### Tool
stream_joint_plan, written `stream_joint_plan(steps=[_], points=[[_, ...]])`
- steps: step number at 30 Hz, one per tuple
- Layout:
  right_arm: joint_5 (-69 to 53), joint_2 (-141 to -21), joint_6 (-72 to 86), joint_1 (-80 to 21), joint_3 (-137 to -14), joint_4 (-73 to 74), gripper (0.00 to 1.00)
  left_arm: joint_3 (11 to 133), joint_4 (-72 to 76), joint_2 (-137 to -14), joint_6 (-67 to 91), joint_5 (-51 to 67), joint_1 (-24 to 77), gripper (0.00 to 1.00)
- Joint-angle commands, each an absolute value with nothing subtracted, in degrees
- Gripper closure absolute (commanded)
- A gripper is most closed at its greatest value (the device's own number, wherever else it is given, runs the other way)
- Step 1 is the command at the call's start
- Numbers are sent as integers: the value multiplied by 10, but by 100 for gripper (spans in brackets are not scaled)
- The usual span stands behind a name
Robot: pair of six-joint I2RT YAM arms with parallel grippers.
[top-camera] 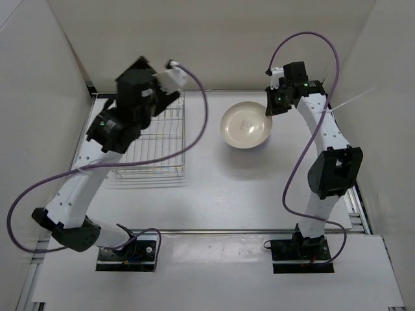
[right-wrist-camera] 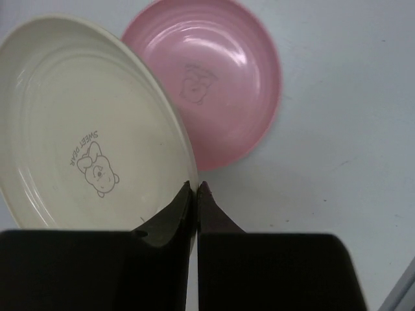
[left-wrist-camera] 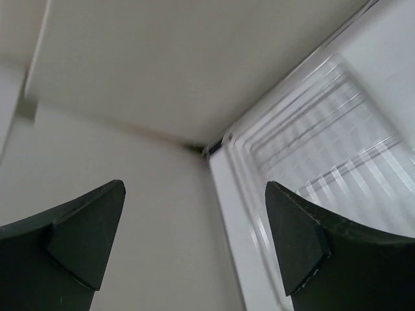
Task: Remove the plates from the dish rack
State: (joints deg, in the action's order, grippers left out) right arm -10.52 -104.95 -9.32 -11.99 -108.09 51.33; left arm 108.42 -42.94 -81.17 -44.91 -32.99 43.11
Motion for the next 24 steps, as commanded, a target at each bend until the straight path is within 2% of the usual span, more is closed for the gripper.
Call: stream_joint_plan(steps=[1,7,10,14,24], points=[[-99,-1080,-31,-90,-1114,412,100,1028,-448,-743,-388,-263,321,0],[-151,-1149,22,-45,-1133,359,100,910,-473,-657,-296,-205,247,0],[-166,-1164,28,-40,-1115,334,100,915,-500,-650,-272,-168,207,0],[-154,-1169,28,-40,-1072,305,100,941,-514,-650,-258,-149,200,0],[-134,-1208,23,-40,-1073,300,100,988,-534,-643,-221,-86,177,0]])
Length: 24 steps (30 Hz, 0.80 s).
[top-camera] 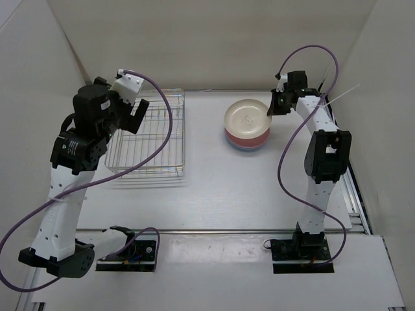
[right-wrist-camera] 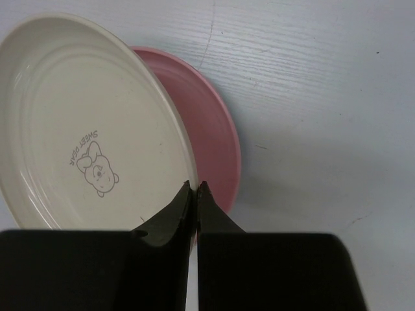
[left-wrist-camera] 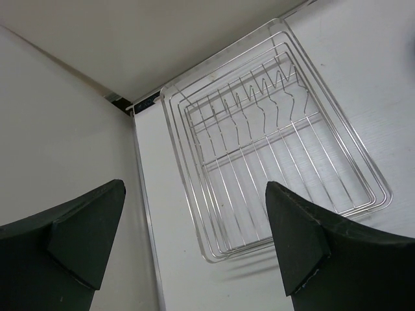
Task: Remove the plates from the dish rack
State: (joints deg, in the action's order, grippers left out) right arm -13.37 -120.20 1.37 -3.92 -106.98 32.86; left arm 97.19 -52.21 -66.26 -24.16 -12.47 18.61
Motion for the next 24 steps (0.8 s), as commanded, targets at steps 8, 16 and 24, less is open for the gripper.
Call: stream_joint_plan(steps=[8,16,24], points=[[-129,-1238,28,-50,-1084,305,100,998,-546,-637,-215,-64,160,0],[-124,-1255,23,-55,-1084,310,100,1021,-551,-637,-215,-53,160,0],[-112,-1261,23,-55,-1090,316,100,1021,-556,-637,-215,-42,160,0]])
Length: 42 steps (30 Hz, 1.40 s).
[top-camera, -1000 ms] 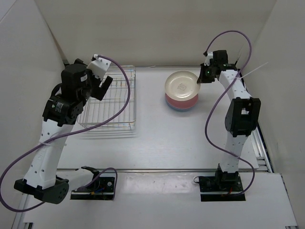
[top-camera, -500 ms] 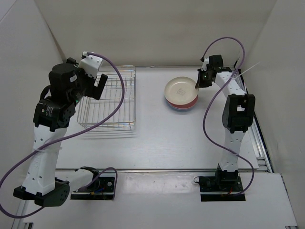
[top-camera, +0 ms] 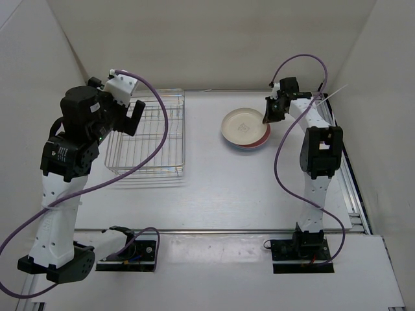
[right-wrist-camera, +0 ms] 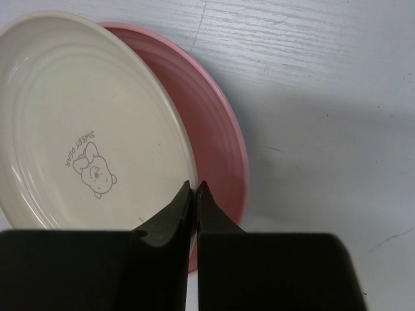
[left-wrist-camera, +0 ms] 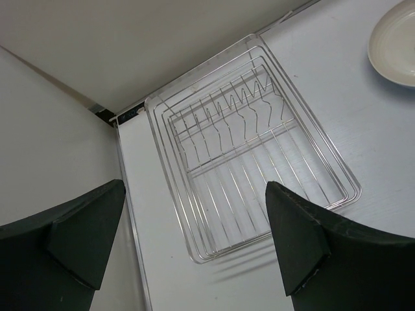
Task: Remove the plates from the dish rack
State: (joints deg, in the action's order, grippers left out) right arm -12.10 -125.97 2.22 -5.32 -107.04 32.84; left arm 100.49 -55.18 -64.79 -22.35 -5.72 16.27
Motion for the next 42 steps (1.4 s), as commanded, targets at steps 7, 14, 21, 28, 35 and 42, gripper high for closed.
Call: stream_joint_plan(steps=[7,14,21,28,35,42], points=[[-135,-1251,18,-55,-1090,316,100,1016,-556,-637,-215,-42,160,0],[-141,-1251,11,-45,-1085,316,100,1016,-562,-637,-215,-31,154,0],[-141,-1251,6,-28,-1085,316,100,1021,-562,-637,-215,-25,149,0],[-151,-1256,0,-28,-1085,333,64,1027,-567,-642,-215,-10,149,0],[-171,-1245,0,-28,-1091,340,43,1027,-567,-642,-215,-10,143,0],[-153,-1206,0,-23,-1086,345,30,1021,-561,-642,-210,-10,137,0]])
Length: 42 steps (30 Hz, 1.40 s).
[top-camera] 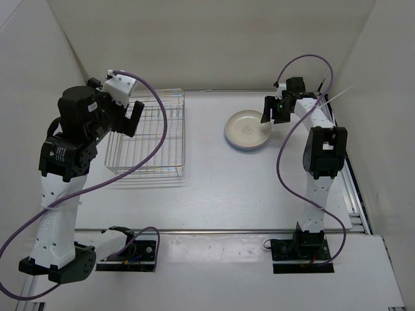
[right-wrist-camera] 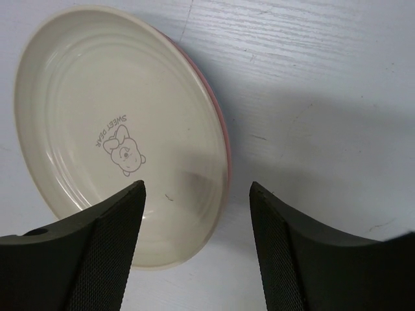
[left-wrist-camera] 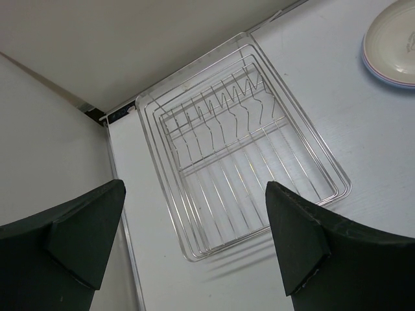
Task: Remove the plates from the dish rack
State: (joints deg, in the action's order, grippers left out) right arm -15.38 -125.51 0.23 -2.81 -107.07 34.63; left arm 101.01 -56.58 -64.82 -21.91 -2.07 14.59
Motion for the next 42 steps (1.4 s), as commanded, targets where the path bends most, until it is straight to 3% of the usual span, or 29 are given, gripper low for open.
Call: stream_joint_plan(steps=[1,6,8,10,16,23,29,42], points=[[-132,-1206,0,-23,-1085,345,30,1013,-561,-642,-203,-10,137,0],[-107,-1181,-5,3,-1085,358,29,945,-509,-620,-169,-65,108,0],[-107,-1154,-18,18,-1085,368,22,922,-509,-620,-157,-65,96,0],[-114,-1127,-23,27,-1092,410,0,880,-492,-620,-134,-72,81,0],[-139,-990,-35,75,-1073,502,0,819,-468,-660,-57,-86,44,0],[-70,-685,-76,139,-854,487,0,799,-451,-698,10,-5,-46,0],[-18,-518,-83,152,-705,473,0,774,-446,-705,10,12,-77,0],[-18,-482,0,152,-718,509,0,744,-435,-644,10,12,-84,0]])
